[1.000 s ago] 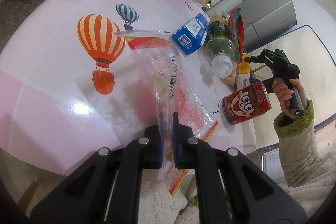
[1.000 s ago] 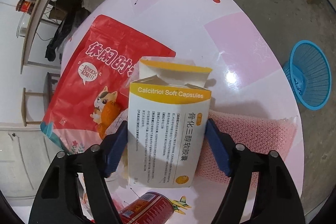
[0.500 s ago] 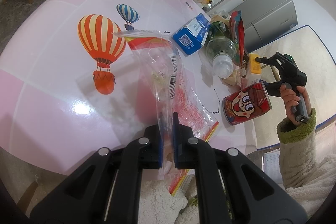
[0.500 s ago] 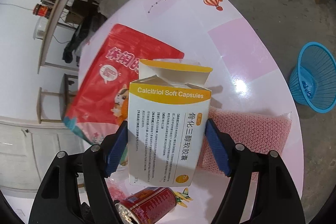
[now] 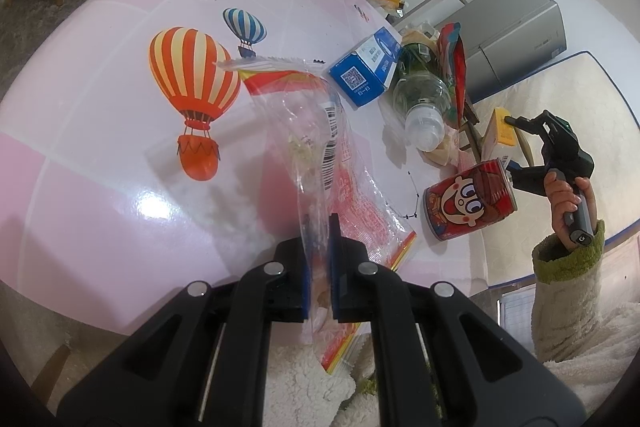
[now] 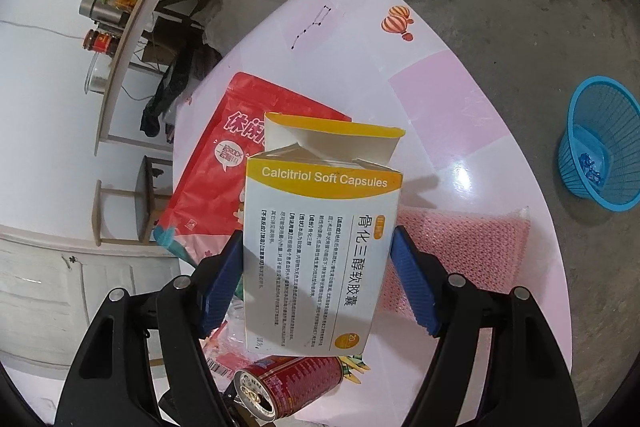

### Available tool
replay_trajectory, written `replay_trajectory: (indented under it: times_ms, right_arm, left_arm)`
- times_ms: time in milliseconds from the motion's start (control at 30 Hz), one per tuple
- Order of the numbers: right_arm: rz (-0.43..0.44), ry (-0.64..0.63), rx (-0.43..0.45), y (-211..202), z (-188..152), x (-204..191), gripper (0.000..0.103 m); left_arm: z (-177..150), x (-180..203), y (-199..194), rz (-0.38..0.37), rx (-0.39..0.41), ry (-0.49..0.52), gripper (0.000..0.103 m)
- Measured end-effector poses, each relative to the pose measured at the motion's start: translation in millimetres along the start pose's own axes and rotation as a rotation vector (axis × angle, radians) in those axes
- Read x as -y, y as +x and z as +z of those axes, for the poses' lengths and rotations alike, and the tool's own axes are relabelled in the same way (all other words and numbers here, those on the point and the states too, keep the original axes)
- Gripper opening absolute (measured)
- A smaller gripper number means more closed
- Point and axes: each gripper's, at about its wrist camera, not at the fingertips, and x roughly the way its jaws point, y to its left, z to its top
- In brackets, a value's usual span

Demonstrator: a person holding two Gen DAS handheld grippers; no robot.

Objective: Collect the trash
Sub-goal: 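Grasp the white Calcitriol box with the right gripper and lift it, then release the clear bag into the blue wastebasket with the left gripper while the right carries the box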

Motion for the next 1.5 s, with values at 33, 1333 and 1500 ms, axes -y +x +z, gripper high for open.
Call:
replay_trajectory:
  times_ms: [33, 1333, 1500]
  right_arm:
    - [0.003, 0.002, 0.002, -1.3, -0.2, 0.6, 0.071]
    - [0.281, -0.005, 0.092, -67.7, -10.3, 27.9, 0.071]
    - [0.347, 0.042, 0.165, -109.4, -17.9, 71.0, 0.071]
  left_arm:
    - [-0.1, 0.0, 0.0, 0.000, 0.000, 0.000, 0.006]
    - [-3.4, 74.9, -103.4, -0.106, 0.198, 0.150, 0.005]
    - [10.4, 145.1, -92.9, -0.203, 0.163, 0.288, 0.005]
